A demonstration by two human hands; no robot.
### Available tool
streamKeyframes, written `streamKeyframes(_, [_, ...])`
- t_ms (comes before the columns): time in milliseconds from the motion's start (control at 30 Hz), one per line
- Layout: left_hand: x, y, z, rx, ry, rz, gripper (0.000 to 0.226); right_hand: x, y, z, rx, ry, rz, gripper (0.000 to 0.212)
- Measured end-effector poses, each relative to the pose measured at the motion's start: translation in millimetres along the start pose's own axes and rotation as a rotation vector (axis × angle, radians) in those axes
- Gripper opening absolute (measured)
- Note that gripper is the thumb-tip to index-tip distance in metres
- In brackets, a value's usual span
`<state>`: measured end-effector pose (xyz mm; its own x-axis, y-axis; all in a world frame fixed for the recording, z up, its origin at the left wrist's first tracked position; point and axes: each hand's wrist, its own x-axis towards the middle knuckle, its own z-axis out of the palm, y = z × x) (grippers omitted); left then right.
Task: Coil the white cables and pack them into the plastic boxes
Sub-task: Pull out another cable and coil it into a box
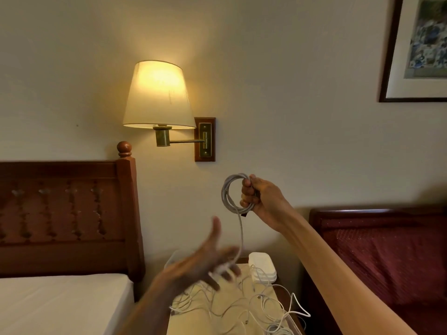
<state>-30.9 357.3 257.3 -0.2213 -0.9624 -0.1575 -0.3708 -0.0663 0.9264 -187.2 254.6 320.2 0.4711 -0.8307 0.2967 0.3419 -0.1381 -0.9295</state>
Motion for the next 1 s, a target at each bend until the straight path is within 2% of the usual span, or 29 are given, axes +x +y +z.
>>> streamKeyframes(67, [1, 16, -31, -0.166, 0.282, 0.061, 0.107, -3, 1, -3, 0.043, -0.061, 0.021, 0.040])
streamKeyframes(100, [3, 25, -43, -0.204, 0.441, 0.142, 0.104, -5, 1, -2, 0.066, -0.097, 0.030, 0.040])
streamKeyframes(133, [5, 34, -52, -0.196, 0.548, 0.251, 0.091, -6, 2, 0, 0.092, -0.139, 0.037, 0.039])
streamKeyframes(167, [6, 43, -55, -0.187, 0.583, 0.344, 0.074, -7, 3, 2, 0.120, -0.175, 0.042, 0.039])
streamKeyframes(233, [7, 55, -51, -0.198, 0.482, 0.398, 0.050, -8, 5, 6, 0.152, -0.208, 0.048, 0.039])
streamKeyframes(367, [6, 61, -42, -0.242, 0.297, 0.323, 0.044, -11, 7, 11, 0.131, -0.151, 0.072, 0.038])
streamKeyframes(467, [9, 58, -38, -0.400, 0.220, 0.282, 0.032, -14, 13, 15, 0.219, -0.173, 0.114, 0.036])
streamKeyframes(533, [15, 57, -30, -0.476, 0.319, 0.255, 0.036, -15, 22, 17, 0.141, -0.073, 0.057, 0.029])
streamKeyframes(600, [21, 55, -22, -0.488, 0.463, 0.262, 0.040, -20, 32, 19, -0.053, 0.097, -0.067, 0.025])
streamKeyframes(667, [26, 51, -21, -0.505, 0.568, 0.284, 0.040, -30, 40, 23, -0.321, 0.262, -0.198, 0.033])
streamKeyframes(733, [29, 50, -25, -0.556, 0.627, 0.294, 0.040, -45, 45, 27, -0.478, 0.312, -0.275, 0.045])
streamKeyframes(800, [32, 47, -29, -0.593, 0.674, 0.297, 0.040, -57, 49, 28, -0.462, 0.301, -0.284, 0.047])
streamKeyframes(900, [37, 41, -31, -0.596, 0.716, 0.294, 0.040, -67, 51, 31, -0.319, 0.232, -0.326, 0.028])
streamKeyframes(967, [38, 39, -31, -0.609, 0.724, 0.299, 0.040, -67, 51, 33, -0.274, 0.240, -0.386, 0.014])
streamKeyframes(1000, [38, 39, -31, -0.627, 0.720, 0.306, 0.040, -66, 51, 32, -0.254, 0.260, -0.411, 0.014])
